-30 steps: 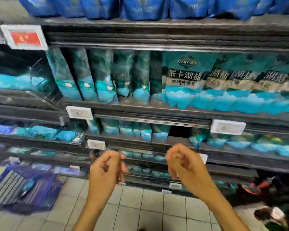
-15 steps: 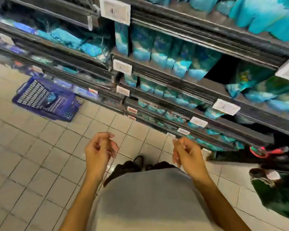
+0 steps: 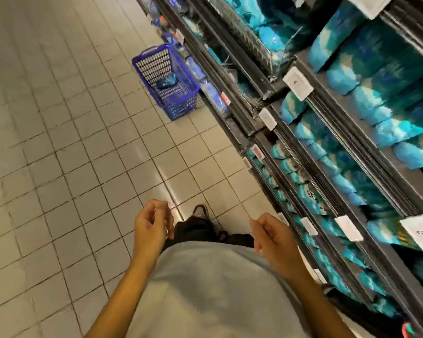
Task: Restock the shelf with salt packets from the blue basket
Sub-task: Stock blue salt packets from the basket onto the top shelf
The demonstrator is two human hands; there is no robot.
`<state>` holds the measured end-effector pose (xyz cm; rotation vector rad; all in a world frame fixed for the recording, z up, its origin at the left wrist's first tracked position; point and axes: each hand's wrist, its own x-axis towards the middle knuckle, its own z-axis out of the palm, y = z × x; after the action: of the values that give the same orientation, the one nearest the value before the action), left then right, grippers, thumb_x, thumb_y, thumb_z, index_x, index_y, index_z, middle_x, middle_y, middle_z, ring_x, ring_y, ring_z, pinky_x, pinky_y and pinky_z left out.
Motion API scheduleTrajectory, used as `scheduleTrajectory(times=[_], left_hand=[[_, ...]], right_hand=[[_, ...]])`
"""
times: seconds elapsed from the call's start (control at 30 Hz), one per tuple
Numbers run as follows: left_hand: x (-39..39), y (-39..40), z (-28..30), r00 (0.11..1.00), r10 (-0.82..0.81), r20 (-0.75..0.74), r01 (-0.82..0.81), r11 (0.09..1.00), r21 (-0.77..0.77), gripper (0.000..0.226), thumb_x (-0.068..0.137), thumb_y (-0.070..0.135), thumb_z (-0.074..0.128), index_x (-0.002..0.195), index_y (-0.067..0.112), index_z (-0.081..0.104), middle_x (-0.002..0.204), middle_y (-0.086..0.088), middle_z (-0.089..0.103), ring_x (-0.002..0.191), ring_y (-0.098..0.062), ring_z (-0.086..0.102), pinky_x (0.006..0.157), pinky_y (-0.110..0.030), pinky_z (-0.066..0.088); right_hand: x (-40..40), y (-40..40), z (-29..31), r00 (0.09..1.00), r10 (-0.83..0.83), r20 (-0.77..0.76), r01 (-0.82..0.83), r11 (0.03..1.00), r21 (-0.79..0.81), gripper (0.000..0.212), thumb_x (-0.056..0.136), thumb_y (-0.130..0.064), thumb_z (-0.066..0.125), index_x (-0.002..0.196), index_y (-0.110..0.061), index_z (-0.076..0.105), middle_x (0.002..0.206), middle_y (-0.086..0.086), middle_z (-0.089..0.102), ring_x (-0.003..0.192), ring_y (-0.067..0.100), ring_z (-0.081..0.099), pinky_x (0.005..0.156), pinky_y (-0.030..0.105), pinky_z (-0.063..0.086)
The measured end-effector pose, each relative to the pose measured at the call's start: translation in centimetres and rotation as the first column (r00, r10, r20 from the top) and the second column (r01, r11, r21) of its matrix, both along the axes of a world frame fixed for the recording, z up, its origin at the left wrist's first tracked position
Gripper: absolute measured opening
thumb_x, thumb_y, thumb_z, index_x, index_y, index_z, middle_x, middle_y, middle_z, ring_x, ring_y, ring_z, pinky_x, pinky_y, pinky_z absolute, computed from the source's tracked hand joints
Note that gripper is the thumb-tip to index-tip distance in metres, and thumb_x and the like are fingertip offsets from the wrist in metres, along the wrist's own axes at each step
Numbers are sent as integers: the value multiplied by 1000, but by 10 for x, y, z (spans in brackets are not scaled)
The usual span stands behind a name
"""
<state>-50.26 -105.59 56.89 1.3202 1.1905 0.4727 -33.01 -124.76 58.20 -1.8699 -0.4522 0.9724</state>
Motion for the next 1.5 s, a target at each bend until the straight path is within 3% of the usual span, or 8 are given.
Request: scheduleTrajectory(times=[0.07,0.2,0.5,0.73,1.07,1.2,1.33,1.5], left_hand=[[-21,-3,-3,995,93,-30,-93,996,-16,45,107,17,46,66,30,59,57,4,51,53,-14,48,44,-24,41],[-58,0,-10,968,236,-86,-236,972,9,35,105,18,49,74,24,63,64,-10,56,55,-15,51,45,-21,43],[-129,72,-37,862,455,-223,-476,878,-47,32,103,18,56,77,34,67,69,0,69,57,-14,64,46,-17,50],[-149,209,-46,886,415,-209,-433,900,-49,27,104,10,50,83,20,64,66,-8,65,52,-13,59,45,-15,45],[-84,430,-32,968,232,-95,-237,971,-41,26,103,5,46,85,12,64,64,0,65,50,-11,58,43,-15,42],[-38,504,-34,977,195,-84,-199,979,-40,27,104,5,43,87,10,63,63,0,65,50,-13,59,41,-18,40],[2,574,-34,977,180,-118,-186,982,-41,26,106,5,42,90,7,63,70,-9,64,52,-11,59,44,-15,42],[29,646,-23,952,253,-175,-258,966,-2,25,106,6,43,92,7,64,72,-11,65,52,-12,60,42,-20,41]], right_hand=[[4,25,-3,996,56,-67,-56,998,-4,39,101,-19,58,70,0,43,60,16,41,58,19,38,57,36,36],[8,89,-10,974,138,-181,-140,990,1,37,102,-21,57,67,-14,45,64,11,40,55,19,35,50,30,32],[-7,297,-17,930,344,-132,-335,938,84,32,102,-22,55,71,-19,57,57,-2,53,49,12,48,41,19,37],[-25,413,-26,925,371,-77,-371,929,22,26,103,-27,55,80,-16,61,60,0,57,54,17,53,43,23,39],[10,440,-18,967,241,84,-221,955,-198,14,97,-10,63,85,-17,65,72,-5,68,55,2,59,52,17,50],[37,476,-22,977,172,124,-144,968,-206,21,95,-1,63,79,-14,66,60,2,61,52,9,51,54,30,44],[77,549,-38,970,196,146,-155,955,-252,21,96,-6,61,81,-20,66,60,-3,64,54,2,57,55,14,46],[128,659,-44,965,243,95,-226,961,-160,19,96,-8,63,79,-15,65,59,-3,61,55,7,55,57,24,47]])
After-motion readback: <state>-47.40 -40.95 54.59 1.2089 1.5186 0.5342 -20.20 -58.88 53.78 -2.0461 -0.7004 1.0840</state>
